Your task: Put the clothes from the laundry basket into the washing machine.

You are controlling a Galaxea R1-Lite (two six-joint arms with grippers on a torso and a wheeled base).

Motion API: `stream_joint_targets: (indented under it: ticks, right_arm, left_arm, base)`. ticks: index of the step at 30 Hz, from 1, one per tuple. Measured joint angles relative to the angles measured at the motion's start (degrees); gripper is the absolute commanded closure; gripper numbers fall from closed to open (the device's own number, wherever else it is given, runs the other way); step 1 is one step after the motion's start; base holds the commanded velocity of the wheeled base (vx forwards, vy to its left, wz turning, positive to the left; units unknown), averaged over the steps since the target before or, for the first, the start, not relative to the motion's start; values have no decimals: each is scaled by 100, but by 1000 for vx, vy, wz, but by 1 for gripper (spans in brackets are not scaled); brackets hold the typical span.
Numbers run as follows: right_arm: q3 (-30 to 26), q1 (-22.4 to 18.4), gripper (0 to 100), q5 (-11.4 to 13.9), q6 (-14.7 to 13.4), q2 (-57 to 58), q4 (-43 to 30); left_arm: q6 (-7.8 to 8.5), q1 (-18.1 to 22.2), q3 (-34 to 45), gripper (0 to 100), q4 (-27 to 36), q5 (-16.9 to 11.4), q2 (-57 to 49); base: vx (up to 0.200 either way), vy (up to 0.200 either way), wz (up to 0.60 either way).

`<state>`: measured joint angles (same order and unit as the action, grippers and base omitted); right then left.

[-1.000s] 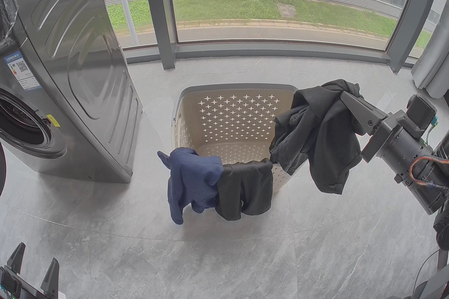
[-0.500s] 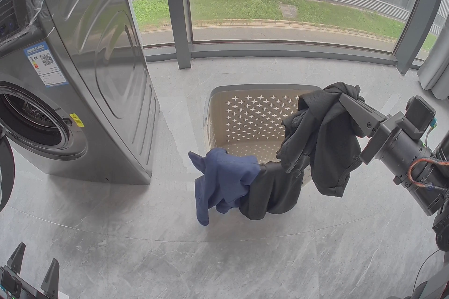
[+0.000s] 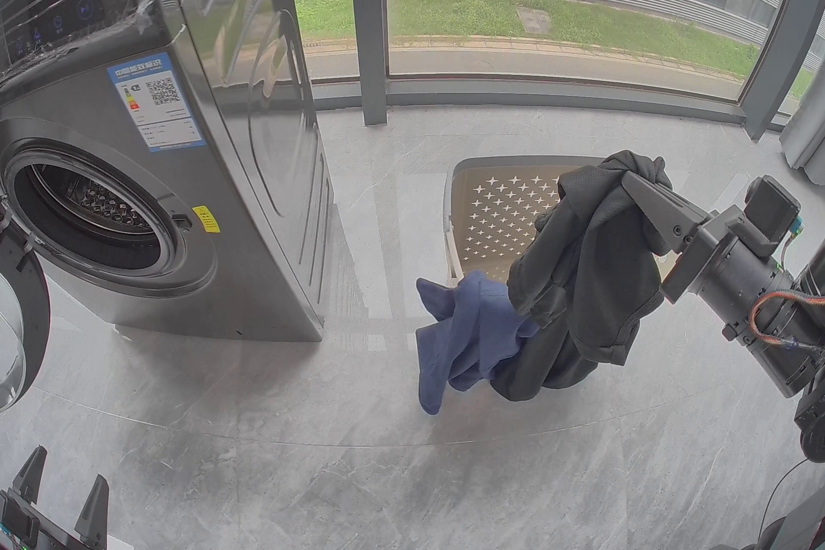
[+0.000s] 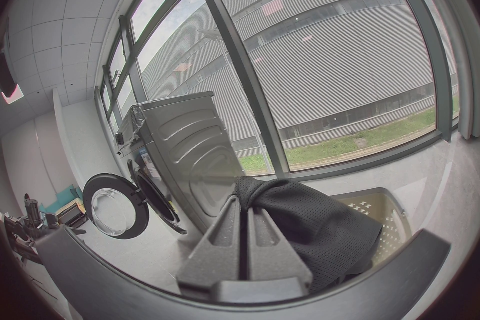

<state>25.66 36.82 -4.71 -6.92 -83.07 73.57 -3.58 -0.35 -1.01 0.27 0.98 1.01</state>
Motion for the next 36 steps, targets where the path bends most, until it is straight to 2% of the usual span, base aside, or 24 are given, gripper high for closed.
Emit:
stream_joint_targets:
  ticks: [20, 25, 36]
  right_arm:
    - [-11, 17, 100, 15, -2, 11, 9]
    - [-9, 15, 100, 13, -2, 11, 0]
    - [-6, 15, 100, 13, -2, 11, 2]
  left_arm:
    - [0, 0, 0, 0, 0, -2, 2]
    - [0, 0, 0, 0, 0, -2, 0]
    - [2, 0, 0, 0, 0, -2, 2]
  base:
    - [0, 200, 0]
    - [0, 0, 0]
    - [-200, 0, 0]
